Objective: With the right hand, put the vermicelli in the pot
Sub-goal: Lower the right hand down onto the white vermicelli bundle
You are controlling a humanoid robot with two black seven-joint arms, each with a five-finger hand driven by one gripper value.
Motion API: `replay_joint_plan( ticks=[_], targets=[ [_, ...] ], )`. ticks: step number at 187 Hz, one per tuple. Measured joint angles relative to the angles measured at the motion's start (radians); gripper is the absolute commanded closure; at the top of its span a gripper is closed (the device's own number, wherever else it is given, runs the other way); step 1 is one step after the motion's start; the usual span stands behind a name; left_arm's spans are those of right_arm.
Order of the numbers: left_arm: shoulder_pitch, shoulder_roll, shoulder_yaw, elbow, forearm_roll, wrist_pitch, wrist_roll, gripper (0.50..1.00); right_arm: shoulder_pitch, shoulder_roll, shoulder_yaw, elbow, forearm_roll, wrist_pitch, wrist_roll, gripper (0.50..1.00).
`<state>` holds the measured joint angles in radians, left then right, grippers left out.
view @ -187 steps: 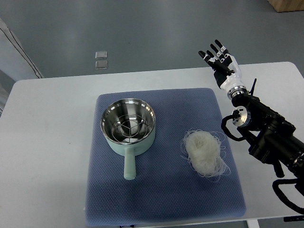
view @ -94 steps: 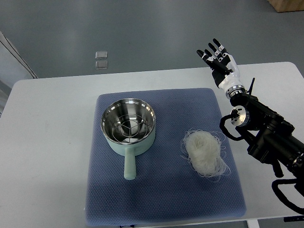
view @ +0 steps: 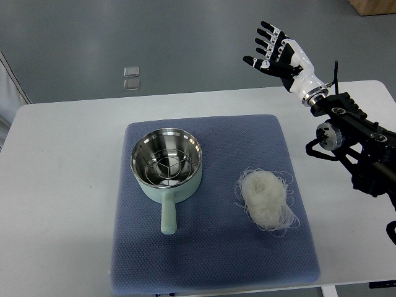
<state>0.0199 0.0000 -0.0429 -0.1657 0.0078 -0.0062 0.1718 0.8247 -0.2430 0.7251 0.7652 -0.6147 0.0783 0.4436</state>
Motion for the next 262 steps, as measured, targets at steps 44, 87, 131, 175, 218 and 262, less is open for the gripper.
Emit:
replay_joint_plan(
  ticks=[44,87,131,175,218,262],
  targets=[
    [0.000,0.000,0.001,0.000,0.000,0.000,0.000,0.500,0.123,-0.199,-0.274,0.135,-0.145,0.019,0.000,0.572],
    [0.000,0.000,0.000,0.000,0.000,0.000,0.000,0.500,0.304,-0.362,-0.563,0.301,-0.341,0.102,0.000,0.572],
    [0.000,0.000,0.000,0.000,0.000,0.000,0.000,0.500,0.446,-0.460,-0.786,0.455,-0.671,0.183,0.000,0.572],
    [-0.001,0.000,0.000,0.000,0.000,0.000,0.000,0.500,0.505,-0.505,-0.811,0.496,-0.872,0.273,0.009,0.572],
    [-0.001,0.000,0.000,0.000,0.000,0.000,0.000,0.500,0.500,-0.523,-0.822,0.573,-0.911,0.317,0.007,0.572],
    [-0.001,0.000,0.000,0.000,0.000,0.000,0.000,0.500,0.432,-0.519,-0.821,0.584,-0.921,0.293,0.009,0.572]
  ],
)
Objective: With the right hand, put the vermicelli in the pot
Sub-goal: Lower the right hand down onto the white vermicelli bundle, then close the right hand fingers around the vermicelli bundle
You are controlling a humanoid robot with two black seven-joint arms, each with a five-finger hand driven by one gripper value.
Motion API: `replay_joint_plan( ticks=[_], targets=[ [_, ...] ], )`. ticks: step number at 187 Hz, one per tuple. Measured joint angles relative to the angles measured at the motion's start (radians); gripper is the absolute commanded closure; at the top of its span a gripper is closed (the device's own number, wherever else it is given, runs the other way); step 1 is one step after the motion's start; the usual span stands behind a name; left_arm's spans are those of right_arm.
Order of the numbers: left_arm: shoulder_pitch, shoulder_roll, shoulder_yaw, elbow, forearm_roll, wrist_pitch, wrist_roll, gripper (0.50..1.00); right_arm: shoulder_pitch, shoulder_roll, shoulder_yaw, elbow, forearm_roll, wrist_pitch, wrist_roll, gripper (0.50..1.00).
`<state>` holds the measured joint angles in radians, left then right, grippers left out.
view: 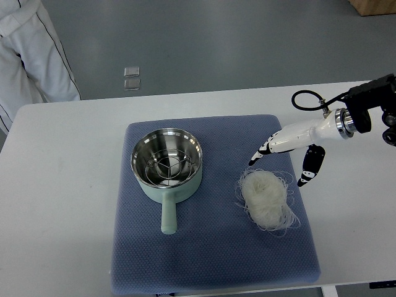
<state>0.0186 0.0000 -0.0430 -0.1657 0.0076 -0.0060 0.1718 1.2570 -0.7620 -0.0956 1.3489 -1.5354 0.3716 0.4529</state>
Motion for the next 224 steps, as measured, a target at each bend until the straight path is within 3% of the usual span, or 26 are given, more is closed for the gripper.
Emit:
replay_joint_plan(
  ticks=[103,192,210,224],
  targets=[
    [0.000,0.000,0.000,0.000,0.000,0.000,0.000,0.500,-0.123,0.037,0.010,0.010,-0.010,-0.059,-0.002,0.572],
    [0.000,0.000,0.000,0.000,0.000,-0.001,0.000,0.500,-0.215,0.094,0.013,-0.003,-0.003,-0.168,0.001,0.574],
    [0.000,0.000,0.000,0.000,0.000,-0.001,0.000,0.500,-0.218,0.099,0.020,-0.003,-0.002,-0.173,0.001,0.603],
    [0.000,0.000,0.000,0.000,0.000,0.000,0.000,0.500,-0.221,0.103,0.039,-0.005,0.001,-0.173,0.001,0.677]
  ],
)
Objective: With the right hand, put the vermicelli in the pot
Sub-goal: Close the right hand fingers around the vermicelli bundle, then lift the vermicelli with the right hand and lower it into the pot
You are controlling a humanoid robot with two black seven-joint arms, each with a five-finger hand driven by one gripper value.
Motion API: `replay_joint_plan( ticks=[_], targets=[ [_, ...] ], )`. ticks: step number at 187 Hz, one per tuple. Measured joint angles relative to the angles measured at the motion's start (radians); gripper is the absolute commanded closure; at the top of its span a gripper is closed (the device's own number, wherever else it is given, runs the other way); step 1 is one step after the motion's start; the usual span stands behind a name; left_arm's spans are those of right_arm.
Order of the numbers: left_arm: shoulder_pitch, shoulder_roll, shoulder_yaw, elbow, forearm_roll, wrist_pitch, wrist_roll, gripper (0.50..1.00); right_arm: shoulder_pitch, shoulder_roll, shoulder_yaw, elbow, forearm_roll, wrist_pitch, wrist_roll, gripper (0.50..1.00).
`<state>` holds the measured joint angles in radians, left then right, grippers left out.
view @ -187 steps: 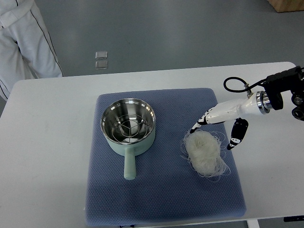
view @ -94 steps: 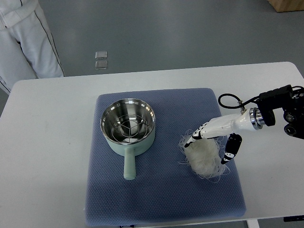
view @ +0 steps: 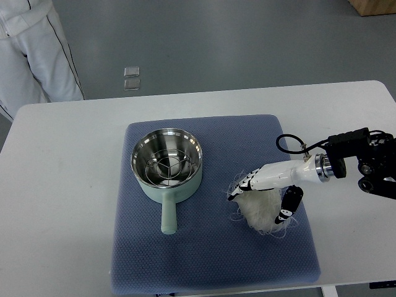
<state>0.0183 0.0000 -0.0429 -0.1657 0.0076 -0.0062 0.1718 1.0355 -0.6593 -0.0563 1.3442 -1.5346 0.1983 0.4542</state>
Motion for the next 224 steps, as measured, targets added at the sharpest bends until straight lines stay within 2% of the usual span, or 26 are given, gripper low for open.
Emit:
replay_joint_plan(
  ticks=[31,60,76,169,224],
  targets=[
    [0.000,0.000,0.000,0.000,0.000,0.000,0.000,0.500,-0.015,0.017,0.015,-0.022,0.000,0.005,-0.003,0.797],
    [0.000,0.000,0.001,0.000,0.000,0.000,0.000,0.500,-0.031,0.036,0.016,-0.044,-0.004,0.006,-0.006,0.940],
    [0.000,0.000,0.001,0.000,0.000,0.000,0.000,0.500,-0.034,0.042,0.016,-0.048,-0.005,0.007,-0.006,1.000],
    [0.000,0.000,0.002,0.000,0.000,0.000,0.000,0.500,-0.023,0.059,0.111,-0.071,0.061,0.029,-0.008,1.000],
    [0.000,0.000,0.002,0.000,0.000,0.000,0.000,0.500,0.034,0.055,0.151,-0.092,0.134,0.049,-0.008,0.993]
  ],
)
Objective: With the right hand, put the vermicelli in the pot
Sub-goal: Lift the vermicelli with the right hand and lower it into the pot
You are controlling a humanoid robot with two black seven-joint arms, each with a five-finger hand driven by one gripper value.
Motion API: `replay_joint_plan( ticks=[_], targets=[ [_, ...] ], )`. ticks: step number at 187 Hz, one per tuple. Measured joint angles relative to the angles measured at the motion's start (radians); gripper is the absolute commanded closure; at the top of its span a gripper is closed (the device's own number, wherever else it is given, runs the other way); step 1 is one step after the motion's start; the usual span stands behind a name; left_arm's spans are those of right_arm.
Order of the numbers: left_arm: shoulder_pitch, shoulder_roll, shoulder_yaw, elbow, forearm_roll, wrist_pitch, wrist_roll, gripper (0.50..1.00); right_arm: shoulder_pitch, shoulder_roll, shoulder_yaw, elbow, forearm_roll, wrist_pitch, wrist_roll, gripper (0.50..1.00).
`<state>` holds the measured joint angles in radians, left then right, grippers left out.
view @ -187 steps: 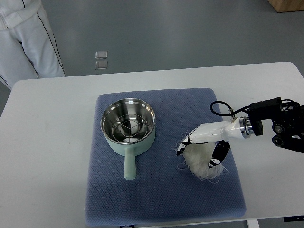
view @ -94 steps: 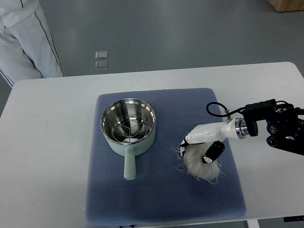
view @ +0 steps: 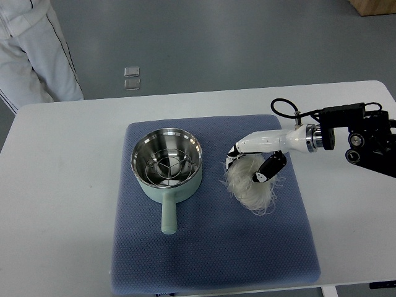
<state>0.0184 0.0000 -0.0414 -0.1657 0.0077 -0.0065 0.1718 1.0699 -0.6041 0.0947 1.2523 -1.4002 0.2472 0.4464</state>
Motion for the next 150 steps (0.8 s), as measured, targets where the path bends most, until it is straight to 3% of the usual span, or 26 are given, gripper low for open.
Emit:
replay_joint_plan(
  ticks=[81,150],
  targets=[
    [0.000,0.000,0.000,0.000,0.000,0.000,0.000,0.500,0.170,0.018,0.043,-0.058,0.086,0.052,-0.002,0.983],
    [0.000,0.000,0.000,0.000,0.000,0.001,0.000,0.500,0.262,0.258,0.048,-0.181,0.116,0.042,-0.003,0.961]
  ],
)
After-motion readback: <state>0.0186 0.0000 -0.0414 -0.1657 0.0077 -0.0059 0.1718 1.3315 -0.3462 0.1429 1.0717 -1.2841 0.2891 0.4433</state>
